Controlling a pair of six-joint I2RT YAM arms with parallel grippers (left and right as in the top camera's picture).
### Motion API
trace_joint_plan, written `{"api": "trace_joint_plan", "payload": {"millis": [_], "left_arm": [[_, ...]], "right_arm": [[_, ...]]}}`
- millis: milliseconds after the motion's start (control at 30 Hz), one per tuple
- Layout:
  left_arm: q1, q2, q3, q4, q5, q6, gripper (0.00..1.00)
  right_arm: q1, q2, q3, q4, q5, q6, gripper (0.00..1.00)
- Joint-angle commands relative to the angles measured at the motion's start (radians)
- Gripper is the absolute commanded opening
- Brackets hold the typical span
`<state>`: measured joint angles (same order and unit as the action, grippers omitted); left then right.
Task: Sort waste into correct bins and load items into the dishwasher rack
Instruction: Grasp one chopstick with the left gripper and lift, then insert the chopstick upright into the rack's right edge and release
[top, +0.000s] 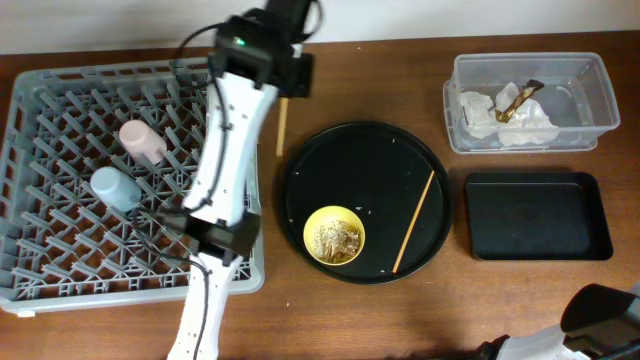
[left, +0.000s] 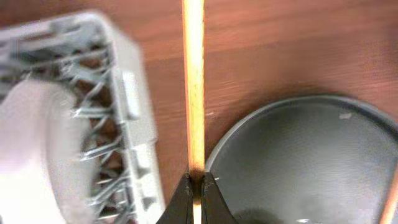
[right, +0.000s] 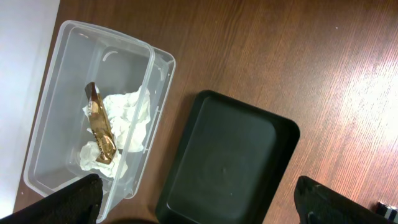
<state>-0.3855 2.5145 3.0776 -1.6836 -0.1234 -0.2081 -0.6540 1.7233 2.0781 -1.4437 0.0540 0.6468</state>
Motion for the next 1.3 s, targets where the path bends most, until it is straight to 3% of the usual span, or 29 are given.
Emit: {"api": "trace_joint_plan", "payload": {"millis": [0,100,233,600,867,1267], "left_arm": [[0.046,-0.015,-0.148,-0.005,-0.021,0.061,0.01],[0.074,-0.015,-0.245,-0.005,-0.110,0.050,0.01],[0.141,-0.015,-0.304,-0.005,-0.103,-0.016,0.01],[0.272,-0.015,-0.384,-0.005,-0.061,-0.014,0.01],[0.249,-0.015,-0.384,-0.005,0.132,0.027,0.00],[0.218,-0.014,-0.441,-0.001,0.051,0.023,0.03]], "right_arm": [[-0.001,-0.004,0.002,0.000,0.002,0.001,0.99],[-0.001,-0.004,0.002,0.000,0.002,0.001,0.99],[-0.001,-0.004,0.002,0.000,0.002,0.001,0.99],[-0.001,-0.004,0.002,0.000,0.002,0.001,0.99],[-0.001,-0.004,0.002,0.000,0.002,0.001,0.99],[-0.001,-0.004,0.002,0.000,0.002,0.001,0.99]]}}
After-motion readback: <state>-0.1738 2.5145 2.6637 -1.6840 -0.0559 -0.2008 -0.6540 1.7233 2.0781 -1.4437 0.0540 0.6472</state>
